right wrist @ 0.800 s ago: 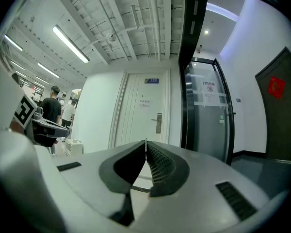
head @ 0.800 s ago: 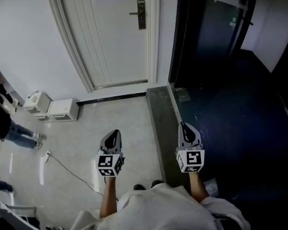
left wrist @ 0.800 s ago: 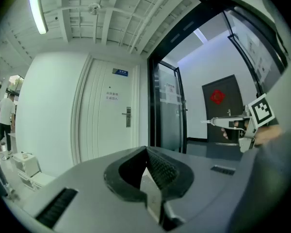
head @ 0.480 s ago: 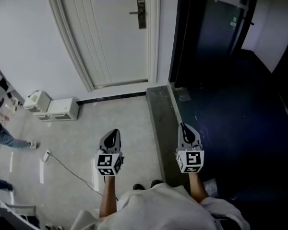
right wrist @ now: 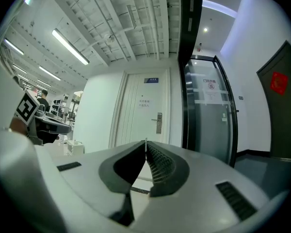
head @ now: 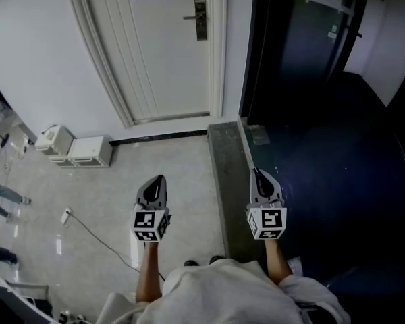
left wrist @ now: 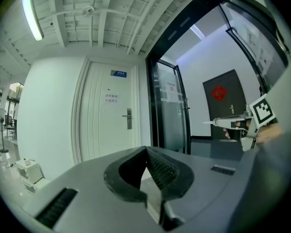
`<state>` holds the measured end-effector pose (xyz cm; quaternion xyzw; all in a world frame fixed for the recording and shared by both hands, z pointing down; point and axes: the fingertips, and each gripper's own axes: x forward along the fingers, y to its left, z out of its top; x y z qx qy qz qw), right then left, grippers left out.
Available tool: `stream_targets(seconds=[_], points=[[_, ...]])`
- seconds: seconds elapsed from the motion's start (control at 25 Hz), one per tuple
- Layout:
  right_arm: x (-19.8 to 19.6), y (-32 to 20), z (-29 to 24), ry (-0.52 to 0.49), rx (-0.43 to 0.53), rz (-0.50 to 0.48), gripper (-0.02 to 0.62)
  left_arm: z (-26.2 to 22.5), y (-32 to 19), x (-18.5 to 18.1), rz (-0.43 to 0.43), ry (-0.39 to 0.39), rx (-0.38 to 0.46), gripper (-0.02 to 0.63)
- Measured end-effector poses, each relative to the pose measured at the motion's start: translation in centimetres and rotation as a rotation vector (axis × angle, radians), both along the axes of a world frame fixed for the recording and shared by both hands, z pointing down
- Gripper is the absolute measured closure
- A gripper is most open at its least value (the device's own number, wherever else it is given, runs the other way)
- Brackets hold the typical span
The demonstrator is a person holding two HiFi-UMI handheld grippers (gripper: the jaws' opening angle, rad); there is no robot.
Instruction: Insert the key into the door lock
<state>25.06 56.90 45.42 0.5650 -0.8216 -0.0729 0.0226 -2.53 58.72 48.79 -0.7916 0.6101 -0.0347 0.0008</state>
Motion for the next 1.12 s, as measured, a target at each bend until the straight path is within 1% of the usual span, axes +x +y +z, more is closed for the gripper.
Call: stream_targets(seconds=[0.12, 0.44, 0.72, 0.88, 1.12], points=[[0.6, -1.1, -0.1, -0.004, 0.009, -0.007, 0.565, 0.0, -1.0, 0.7, -0.005, -0.013, 0.003, 0.589], [1.2, -4.2, 1.4, -0.006, -0.017, -0.04, 0.565, 1.3, -3.9, 2.0, -0.02, 0.0, -0.016, 0.589], [-0.1, -9.0, 1.8, 0.006, -0.032, -0.049, 0.565, 2.1, -8.3, 0.6, -0.032, 0.011, -0.035, 0.589], [-1.0, -12.8, 2.3, 0.011, -0.042, -0.044, 0.565, 2.8, -12.4, -0.1, -0.025, 0.017, -0.05, 0.589], [-3.1, -21.1, 2.2, 0.023, -0.046, -0.015, 0.565, 2.8, -21.6, -2.2, -0.006, 0.03, -0.054, 0.589]])
